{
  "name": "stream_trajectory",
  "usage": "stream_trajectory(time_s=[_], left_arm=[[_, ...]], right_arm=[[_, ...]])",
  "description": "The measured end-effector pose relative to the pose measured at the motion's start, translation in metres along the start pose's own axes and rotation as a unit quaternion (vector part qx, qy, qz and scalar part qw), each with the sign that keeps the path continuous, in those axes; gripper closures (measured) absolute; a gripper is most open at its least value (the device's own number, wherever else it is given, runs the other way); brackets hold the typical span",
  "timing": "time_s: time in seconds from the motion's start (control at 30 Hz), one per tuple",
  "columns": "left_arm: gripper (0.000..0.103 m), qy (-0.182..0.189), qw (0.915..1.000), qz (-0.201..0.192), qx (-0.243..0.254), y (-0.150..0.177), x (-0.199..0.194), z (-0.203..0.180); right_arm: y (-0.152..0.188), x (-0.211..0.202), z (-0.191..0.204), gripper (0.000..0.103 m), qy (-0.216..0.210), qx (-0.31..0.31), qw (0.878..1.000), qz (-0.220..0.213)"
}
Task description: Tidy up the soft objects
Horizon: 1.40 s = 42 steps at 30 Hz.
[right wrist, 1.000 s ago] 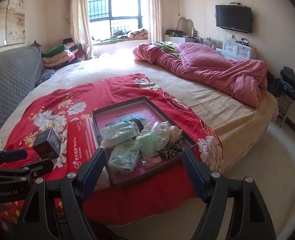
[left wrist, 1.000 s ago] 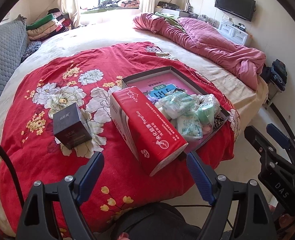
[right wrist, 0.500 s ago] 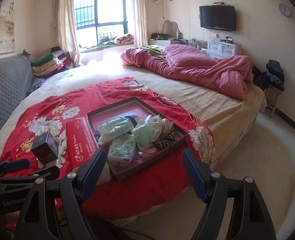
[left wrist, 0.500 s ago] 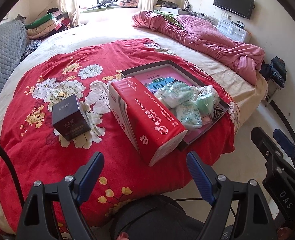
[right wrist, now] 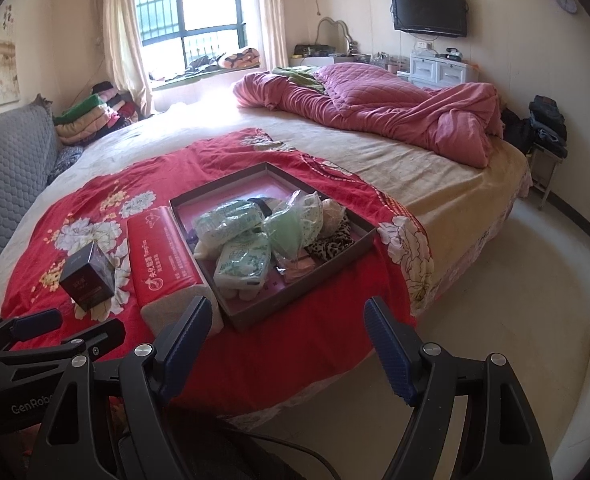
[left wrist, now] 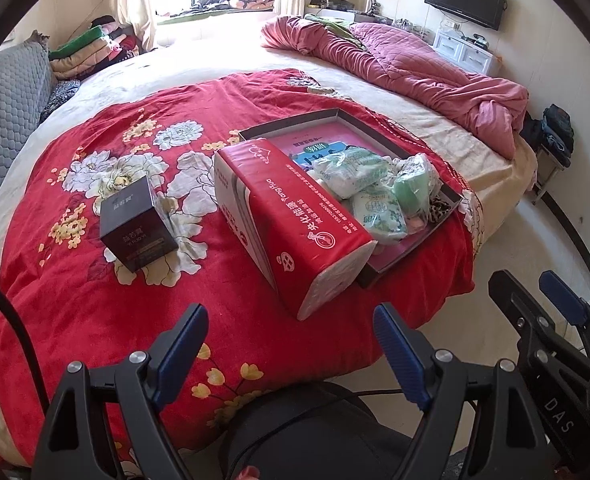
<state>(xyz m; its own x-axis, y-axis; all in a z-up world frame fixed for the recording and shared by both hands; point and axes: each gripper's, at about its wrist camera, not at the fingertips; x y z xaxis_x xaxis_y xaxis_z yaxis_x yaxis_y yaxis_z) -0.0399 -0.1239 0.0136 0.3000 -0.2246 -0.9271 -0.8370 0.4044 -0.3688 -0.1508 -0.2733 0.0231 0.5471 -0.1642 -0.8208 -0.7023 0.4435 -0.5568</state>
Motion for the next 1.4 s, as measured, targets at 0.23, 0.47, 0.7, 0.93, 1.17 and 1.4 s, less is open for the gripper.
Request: stream_trajectory(time_s=[0.23, 0.47, 0.7, 0.93, 1.17, 1.4], left_arm=[[0.019, 0.0, 1.0, 0.001, 0.0, 0.001, 0.001, 0.001], [0.019, -0.001, 1.0, 0.0, 0.001, 0.002, 0.001, 0.002], [0.019, -0.002, 1.0, 0.003, -0.004, 0.003, 0.002, 0.005], [0.019, -0.004, 0.9999, 0.005, -0.008, 0.002, 0.004, 0.007], [0.019, -0.008, 0.9999, 0.006, -0.012, 0.002, 0.005, 0.01], [0.019, -0.01, 0.9999, 0.008, -0.011, 0.002, 0.006, 0.01]], right_arm=[[0.004, 0.01, 0.0, 0.024, 0.006, 0.003, 1.0, 0.024], [0.005, 0.012, -0.001, 0.024, 0.009, 0.002, 1.0, 0.029], [0.005, 0.011, -0.002, 0.024, 0.012, 0.002, 1.0, 0.029], [0.004, 0.009, -0.001, 0.024, 0.016, 0.0, 1.0, 0.026], [0.004, 0.007, 0.001, 0.024, 0.018, 0.0, 0.999, 0.027], [0.005, 0.009, 0.001, 0.024, 0.018, -0.004, 0.999, 0.026]])
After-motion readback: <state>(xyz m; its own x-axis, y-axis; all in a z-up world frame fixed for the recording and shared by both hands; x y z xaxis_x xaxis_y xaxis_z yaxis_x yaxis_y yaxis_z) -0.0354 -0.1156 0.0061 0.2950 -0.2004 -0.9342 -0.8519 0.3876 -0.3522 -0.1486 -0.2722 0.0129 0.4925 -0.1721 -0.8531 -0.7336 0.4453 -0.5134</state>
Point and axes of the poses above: each gripper's, at about its wrist camera, not at the fingertips, and x roughly the way its jaws point, z to its left, y to its underside, and after that the axes turned 13 degrees about z, right-handed
